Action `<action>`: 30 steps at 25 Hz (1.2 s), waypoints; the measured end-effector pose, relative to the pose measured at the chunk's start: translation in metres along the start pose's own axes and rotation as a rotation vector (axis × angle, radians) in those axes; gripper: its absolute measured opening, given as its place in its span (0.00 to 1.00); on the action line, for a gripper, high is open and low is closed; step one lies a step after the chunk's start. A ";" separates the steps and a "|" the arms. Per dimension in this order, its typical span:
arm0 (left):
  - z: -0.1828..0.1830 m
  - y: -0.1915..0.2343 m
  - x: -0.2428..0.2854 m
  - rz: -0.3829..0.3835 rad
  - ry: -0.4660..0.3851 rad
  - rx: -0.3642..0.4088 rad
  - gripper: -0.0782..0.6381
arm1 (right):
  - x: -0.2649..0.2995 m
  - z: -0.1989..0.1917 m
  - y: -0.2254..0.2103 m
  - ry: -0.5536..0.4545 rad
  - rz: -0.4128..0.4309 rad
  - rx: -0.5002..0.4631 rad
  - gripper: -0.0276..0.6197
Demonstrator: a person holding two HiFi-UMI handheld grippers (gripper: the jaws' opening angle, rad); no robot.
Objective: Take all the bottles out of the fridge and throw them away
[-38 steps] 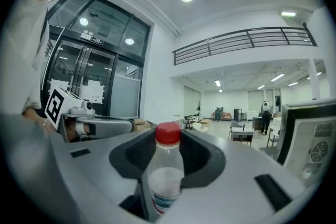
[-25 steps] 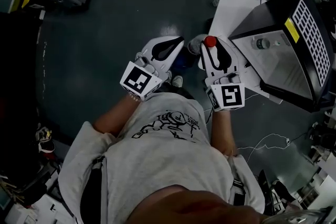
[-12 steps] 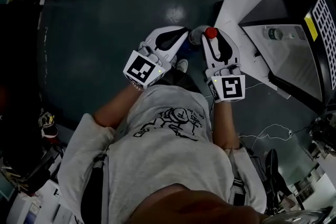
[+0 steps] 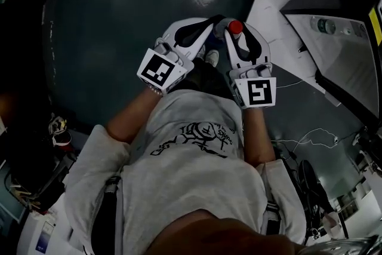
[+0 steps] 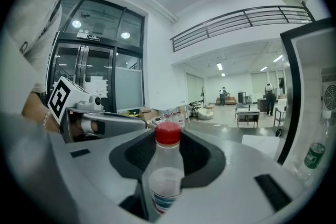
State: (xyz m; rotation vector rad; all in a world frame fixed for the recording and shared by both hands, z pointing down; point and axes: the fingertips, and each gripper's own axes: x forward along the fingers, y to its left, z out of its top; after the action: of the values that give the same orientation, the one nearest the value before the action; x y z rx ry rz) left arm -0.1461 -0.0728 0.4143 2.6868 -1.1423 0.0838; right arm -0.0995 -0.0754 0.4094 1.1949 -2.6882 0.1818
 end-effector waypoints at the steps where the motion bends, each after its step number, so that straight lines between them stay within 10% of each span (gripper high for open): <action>1: -0.004 0.001 0.001 0.000 0.003 -0.002 0.12 | 0.001 -0.005 0.001 0.001 0.005 -0.009 0.27; 30: -0.143 0.019 0.015 0.023 0.148 -0.093 0.12 | 0.032 -0.147 0.008 0.117 0.022 0.019 0.27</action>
State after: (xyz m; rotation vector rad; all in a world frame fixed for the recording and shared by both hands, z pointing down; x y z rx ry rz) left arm -0.1442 -0.0638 0.5594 2.5396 -1.1039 0.2241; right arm -0.1083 -0.0654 0.5592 1.1240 -2.6049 0.2724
